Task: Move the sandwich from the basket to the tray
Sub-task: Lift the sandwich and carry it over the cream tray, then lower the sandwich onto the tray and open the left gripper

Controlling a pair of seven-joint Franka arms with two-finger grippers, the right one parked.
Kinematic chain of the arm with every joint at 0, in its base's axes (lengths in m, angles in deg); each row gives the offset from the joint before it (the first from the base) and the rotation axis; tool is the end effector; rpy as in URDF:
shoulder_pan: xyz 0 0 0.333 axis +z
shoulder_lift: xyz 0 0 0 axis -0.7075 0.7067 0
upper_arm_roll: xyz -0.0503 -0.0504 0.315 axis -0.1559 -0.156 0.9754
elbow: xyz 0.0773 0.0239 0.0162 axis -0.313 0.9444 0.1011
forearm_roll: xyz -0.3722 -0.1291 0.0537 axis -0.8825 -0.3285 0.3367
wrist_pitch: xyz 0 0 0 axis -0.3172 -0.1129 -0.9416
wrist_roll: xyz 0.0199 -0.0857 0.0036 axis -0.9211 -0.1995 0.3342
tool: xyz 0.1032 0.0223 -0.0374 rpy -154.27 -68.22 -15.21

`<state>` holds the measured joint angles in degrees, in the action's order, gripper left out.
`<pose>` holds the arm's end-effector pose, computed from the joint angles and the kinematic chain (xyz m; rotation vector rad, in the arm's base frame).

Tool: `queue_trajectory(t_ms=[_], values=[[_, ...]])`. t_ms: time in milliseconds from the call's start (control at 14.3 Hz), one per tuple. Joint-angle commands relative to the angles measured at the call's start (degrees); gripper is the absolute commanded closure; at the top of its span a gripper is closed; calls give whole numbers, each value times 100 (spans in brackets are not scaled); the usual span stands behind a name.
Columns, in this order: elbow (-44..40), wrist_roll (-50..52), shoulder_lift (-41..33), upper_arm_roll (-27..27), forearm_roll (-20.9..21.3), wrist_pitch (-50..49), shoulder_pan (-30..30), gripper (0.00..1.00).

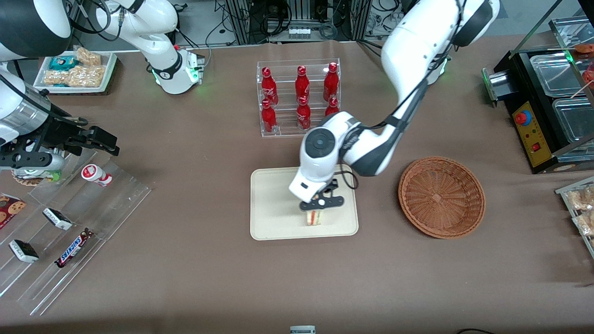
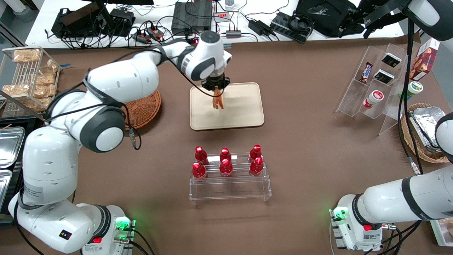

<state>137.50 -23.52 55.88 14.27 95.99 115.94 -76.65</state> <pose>0.5636 -0.4921 0.2782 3.1091 0.1861 0.0805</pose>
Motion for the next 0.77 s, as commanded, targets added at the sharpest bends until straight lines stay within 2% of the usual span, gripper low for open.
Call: queue_trajectory(t_ms=[0, 140, 280, 350, 420, 490, 700], values=[[-244, 287, 308, 70, 157, 175, -187, 100], [-218, 481, 379, 70, 157, 351, -240, 98], [-192, 516, 440, 79, 166, 387, -301, 91], [-192, 534, 467, 70, 166, 404, -310, 73], [-192, 569, 459, 70, 158, 413, -301, 21], [-192, 595, 398, 79, 184, 396, -293, 0], [-209, 569, -128, 70, 166, 55, -196, 0]])
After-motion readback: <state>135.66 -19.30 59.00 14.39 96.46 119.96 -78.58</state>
